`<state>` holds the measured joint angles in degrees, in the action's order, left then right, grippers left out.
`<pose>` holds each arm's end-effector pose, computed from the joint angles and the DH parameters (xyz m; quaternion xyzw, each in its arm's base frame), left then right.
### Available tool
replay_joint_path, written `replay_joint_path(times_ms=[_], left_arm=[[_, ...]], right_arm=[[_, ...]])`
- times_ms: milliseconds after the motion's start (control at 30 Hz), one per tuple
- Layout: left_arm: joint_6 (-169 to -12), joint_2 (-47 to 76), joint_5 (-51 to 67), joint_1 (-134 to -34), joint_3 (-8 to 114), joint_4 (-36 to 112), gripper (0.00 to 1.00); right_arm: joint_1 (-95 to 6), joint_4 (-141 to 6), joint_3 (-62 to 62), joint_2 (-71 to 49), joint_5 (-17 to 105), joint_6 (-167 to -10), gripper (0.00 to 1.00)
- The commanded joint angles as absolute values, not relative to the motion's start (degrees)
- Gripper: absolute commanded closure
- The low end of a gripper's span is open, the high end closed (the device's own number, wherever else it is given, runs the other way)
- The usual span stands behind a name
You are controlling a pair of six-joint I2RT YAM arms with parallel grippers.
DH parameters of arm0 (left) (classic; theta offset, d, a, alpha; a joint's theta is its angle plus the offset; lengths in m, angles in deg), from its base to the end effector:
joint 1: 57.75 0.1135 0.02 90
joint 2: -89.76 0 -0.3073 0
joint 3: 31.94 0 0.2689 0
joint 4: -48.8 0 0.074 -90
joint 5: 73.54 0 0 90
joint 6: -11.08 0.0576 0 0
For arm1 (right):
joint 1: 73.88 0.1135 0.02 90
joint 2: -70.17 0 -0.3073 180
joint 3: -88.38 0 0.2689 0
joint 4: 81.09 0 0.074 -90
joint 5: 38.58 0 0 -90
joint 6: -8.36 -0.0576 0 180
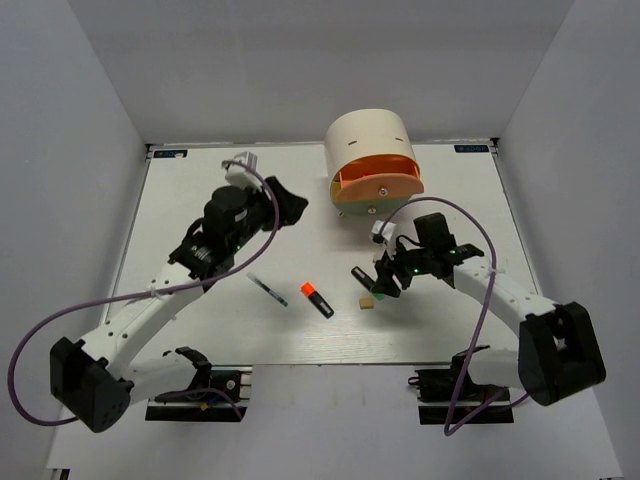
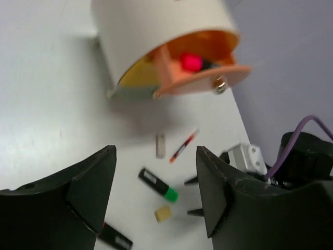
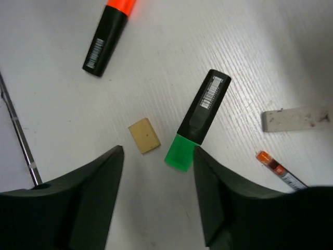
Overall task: Sort the stationery into containers
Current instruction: Pick up the pen from the center of the board.
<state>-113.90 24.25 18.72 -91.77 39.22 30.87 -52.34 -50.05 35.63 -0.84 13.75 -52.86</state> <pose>0.2406 -0.1597 0.3916 -0.0189 0.7784 -0.3426 0.5257 0.2227 0.1258 0.2292 -0.4789 0.7555 0.2813 0.3476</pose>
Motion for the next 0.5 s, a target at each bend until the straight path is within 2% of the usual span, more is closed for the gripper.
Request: replay_joint_path(times_ms=[0, 67, 200, 467], left_arm=[[-130.55, 27.35, 22.09, -91.76, 30.03, 18.69, 0.26], [-137.93, 28.68, 21.56, -92.37, 27.55, 16.4, 0.24], [-146.3, 27.72, 21.56, -92.99, 25.16, 11.48, 0.2], [-148.44, 22.8, 17.79, -92.99, 26.3, 9.71, 0.16]], right_arm=[[-47.89, -52.37, 30.51, -5.31, 24.6, -57.28, 0.35], [-45.86, -52.99, 28.22, -8.57, 31.02, -59.66, 0.31], [-42.6, -55.44, 26.36, -12.44, 39.72, -62.12, 0.31], [-39.61, -56.86, 26.27, -19.3, 47.12, -65.2, 0.36]])
